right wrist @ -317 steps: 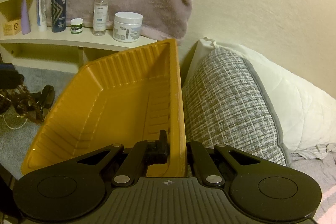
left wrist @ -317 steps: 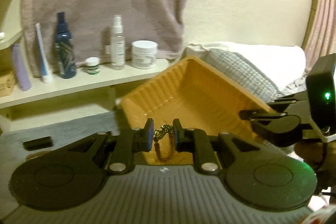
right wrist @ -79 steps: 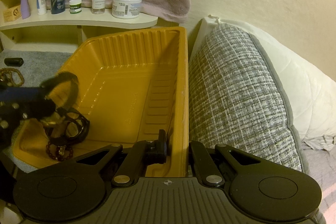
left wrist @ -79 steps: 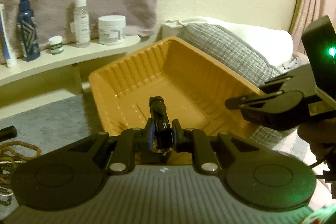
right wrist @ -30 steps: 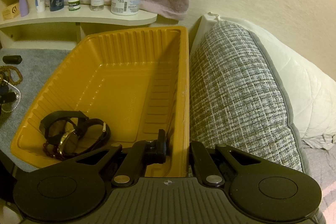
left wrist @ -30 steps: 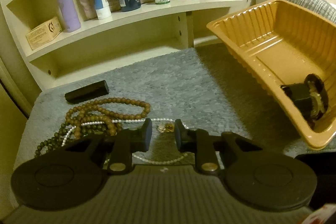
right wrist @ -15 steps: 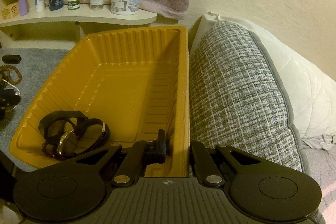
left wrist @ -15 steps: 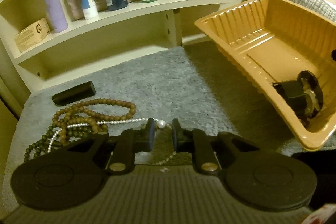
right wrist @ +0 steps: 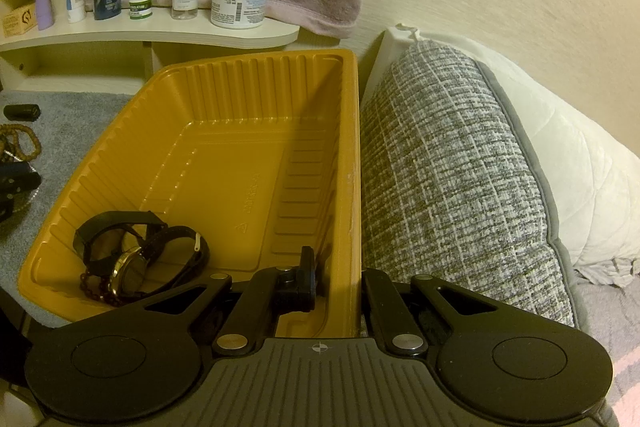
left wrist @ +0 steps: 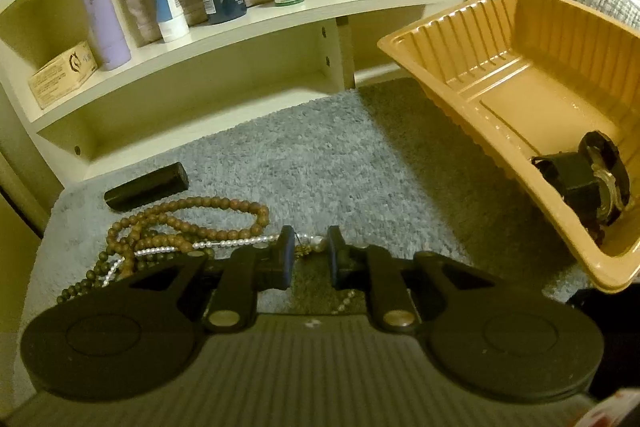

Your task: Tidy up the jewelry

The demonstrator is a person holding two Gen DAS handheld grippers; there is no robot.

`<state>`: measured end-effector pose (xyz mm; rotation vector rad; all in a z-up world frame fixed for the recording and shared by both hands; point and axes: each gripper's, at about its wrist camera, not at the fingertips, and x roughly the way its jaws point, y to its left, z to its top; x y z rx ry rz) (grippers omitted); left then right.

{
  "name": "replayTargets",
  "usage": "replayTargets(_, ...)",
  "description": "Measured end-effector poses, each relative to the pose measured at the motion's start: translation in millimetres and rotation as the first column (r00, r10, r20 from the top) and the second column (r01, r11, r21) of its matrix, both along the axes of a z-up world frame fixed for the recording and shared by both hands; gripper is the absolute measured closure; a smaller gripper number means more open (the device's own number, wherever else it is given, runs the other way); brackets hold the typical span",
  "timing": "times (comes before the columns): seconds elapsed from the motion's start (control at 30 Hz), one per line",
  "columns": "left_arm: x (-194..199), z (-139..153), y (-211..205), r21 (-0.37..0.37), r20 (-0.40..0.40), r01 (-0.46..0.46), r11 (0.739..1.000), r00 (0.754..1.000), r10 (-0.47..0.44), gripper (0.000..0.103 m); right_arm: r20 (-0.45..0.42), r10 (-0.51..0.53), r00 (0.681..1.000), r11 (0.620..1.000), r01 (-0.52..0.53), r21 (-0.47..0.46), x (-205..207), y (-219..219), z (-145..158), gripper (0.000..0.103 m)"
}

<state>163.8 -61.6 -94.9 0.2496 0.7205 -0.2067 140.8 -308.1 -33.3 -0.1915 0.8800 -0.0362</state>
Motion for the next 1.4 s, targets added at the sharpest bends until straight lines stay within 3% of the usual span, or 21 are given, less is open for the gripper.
replayTargets(0.6,-13.5,38.9,-16.0,-0.095,0.064,0.056,0.994,0.997,-0.050,0.088,0.005,0.001,1.000,1.000,-0.001,0.000,-1.8,0.5,0.9,0.098)
replayTargets(1.0,-27.5,57.3,-65.4,-0.207,0.069,0.227,0.952,0.974,-0.217,0.088,0.006,-0.001,1.000,1.000,0.001,0.004,-3.4,1.4,1.8,0.098)
replayTargets(1.4,-37.6,54.3,-92.7,-0.196,0.067,0.310,0.930,0.951,-0.303,0.088,0.006,-0.003,1.000,1.000,0.003,0.007,-4.4,1.7,1.7,0.098)
